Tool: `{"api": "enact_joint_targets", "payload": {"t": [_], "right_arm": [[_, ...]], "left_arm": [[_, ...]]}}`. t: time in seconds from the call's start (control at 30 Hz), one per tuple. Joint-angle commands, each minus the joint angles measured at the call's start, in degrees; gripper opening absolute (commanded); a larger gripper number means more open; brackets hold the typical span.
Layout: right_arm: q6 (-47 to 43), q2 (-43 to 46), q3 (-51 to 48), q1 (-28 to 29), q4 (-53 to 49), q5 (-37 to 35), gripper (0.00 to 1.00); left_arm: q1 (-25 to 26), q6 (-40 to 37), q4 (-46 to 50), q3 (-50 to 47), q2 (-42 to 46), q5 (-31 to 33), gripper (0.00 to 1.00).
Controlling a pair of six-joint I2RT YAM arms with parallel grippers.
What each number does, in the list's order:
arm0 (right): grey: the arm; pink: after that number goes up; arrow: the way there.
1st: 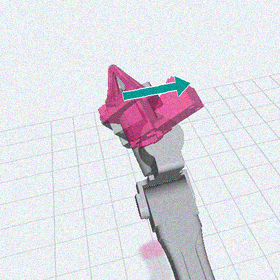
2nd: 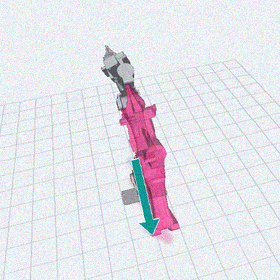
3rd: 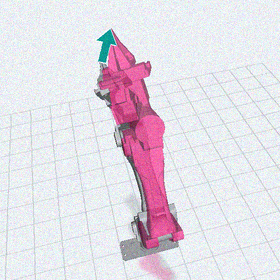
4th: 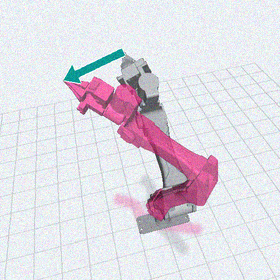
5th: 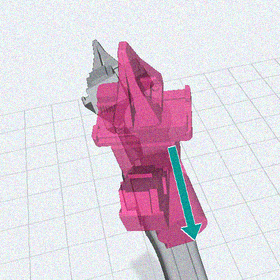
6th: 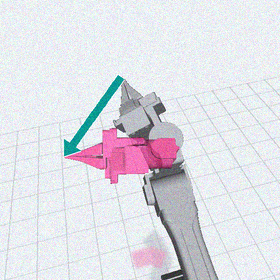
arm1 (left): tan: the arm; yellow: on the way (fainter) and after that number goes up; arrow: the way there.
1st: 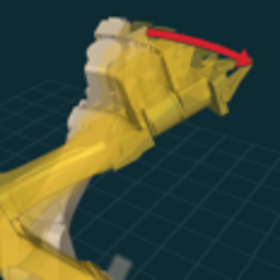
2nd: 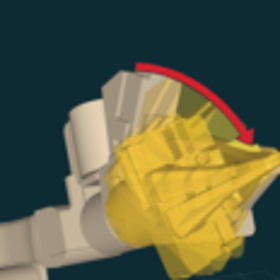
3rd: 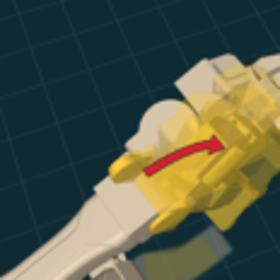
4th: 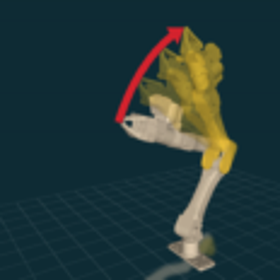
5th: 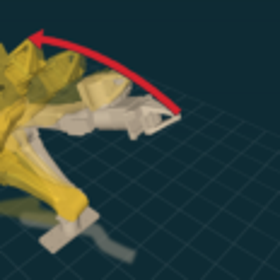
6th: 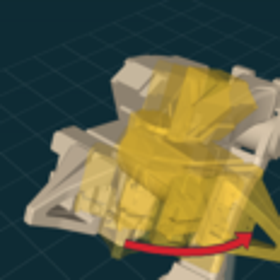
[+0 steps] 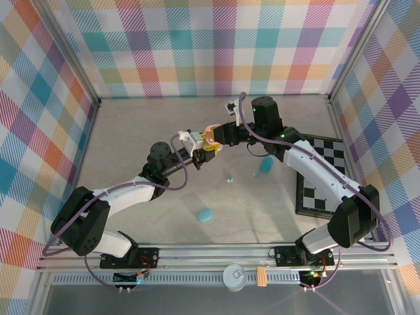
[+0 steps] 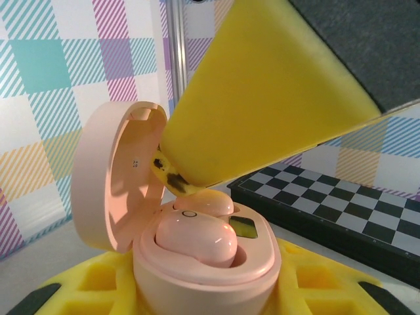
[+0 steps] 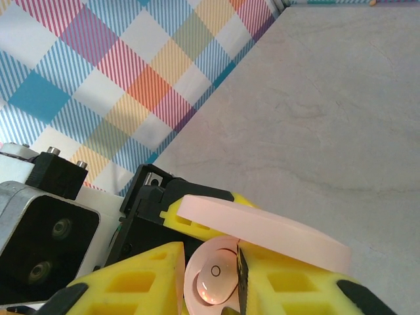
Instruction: Insert the wireless bluetooth earbuds into the charging case
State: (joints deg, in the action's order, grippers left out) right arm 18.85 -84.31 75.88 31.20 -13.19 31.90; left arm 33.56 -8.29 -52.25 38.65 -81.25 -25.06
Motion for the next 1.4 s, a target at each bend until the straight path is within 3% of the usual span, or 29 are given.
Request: {"api": "enact_joint_targets", "payload": {"t": [0.0, 0.43, 0.6, 0.73, 0.93, 1.23, 1.37], "right_arm": [[-0.8, -2.1, 2.1, 0.6, -2.6, -1.9, 0.28], [-3.2, 5.9, -2.5, 0.7, 2.1, 1.6, 0.36], [0.2, 7.1, -2.0, 0.5, 4.2, -4.7, 0.59], [1.4, 4.8, 1.1, 0.4, 2.9, -8.3, 0.69], [1.6, -0.8, 8.5, 0.5, -5.6, -13.6, 0.70], [0.4, -2.3, 9.7, 0.5, -9.7, -11.5, 0.71], [3.2, -0.7, 6.7, 0.1, -7.5, -6.2, 0.71]], "left_arm": [[0.4, 0.4, -5.1, 1.5, 2.2, -2.8, 0.24], [-1.3, 0.7, -7.3, -0.3, 1.2, -2.8, 0.23], [-1.4, -1.2, -5.9, -0.7, 1.9, -4.0, 0.23], [-1.4, -2.4, -4.0, -0.8, 2.9, -4.1, 0.23], [-1.4, -3.5, -2.8, -1.3, 4.0, -4.6, 0.23], [-1.5, -1.9, -3.5, -1.0, 4.2, -2.6, 0.23], [-1.5, -1.1, -4.4, -0.9, 4.0, -1.0, 0.23]]}}
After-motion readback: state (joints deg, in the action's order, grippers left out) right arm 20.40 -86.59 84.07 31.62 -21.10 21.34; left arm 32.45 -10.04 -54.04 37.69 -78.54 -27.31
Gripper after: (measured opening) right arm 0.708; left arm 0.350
